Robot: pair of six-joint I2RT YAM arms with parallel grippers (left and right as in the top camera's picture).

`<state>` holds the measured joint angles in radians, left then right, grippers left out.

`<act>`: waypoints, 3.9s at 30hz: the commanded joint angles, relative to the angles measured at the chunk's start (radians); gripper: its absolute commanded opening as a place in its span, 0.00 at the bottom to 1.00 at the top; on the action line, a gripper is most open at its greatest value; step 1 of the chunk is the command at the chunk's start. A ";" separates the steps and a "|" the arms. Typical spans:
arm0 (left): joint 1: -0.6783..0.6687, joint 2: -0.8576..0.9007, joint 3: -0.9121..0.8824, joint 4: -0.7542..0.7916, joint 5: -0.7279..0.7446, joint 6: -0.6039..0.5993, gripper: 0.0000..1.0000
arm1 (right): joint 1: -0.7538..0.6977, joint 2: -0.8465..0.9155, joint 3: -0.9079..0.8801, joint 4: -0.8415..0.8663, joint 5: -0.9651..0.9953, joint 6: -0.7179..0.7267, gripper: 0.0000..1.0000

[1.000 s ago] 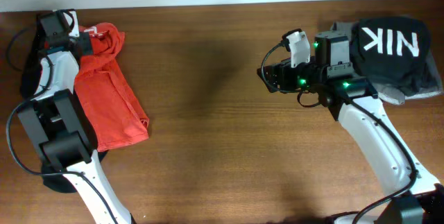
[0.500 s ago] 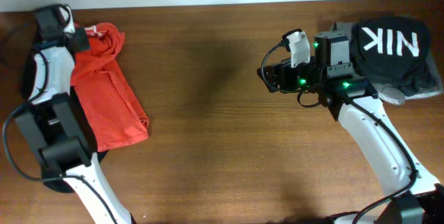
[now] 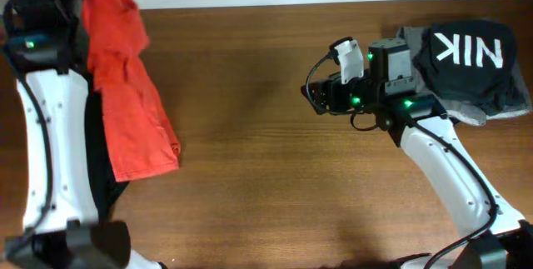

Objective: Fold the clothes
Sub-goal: 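Lift the orange shirt up with the left gripper, then grasp the hanging orange shirt edge with the right gripper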

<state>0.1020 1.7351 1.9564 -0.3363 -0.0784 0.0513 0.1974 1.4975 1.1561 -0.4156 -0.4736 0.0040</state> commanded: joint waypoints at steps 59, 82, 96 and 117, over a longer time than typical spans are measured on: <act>-0.403 -0.194 0.021 0.282 0.011 -0.093 0.01 | 0.378 0.225 0.026 0.597 0.262 -0.026 0.77; -0.403 -0.300 0.021 0.234 0.010 -0.092 0.01 | 0.377 0.264 0.026 0.572 0.318 -0.026 0.77; -0.403 -0.303 0.021 0.217 0.010 -0.092 0.01 | 0.337 0.264 0.026 0.537 0.381 -0.052 0.77; -0.402 -0.303 0.021 0.189 0.010 -0.092 0.01 | 0.372 0.265 0.026 0.594 0.212 -0.048 0.77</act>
<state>-0.2962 1.4693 1.9575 -0.1608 -0.0784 -0.0280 0.5365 1.7531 1.1614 0.1802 -0.2314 -0.0380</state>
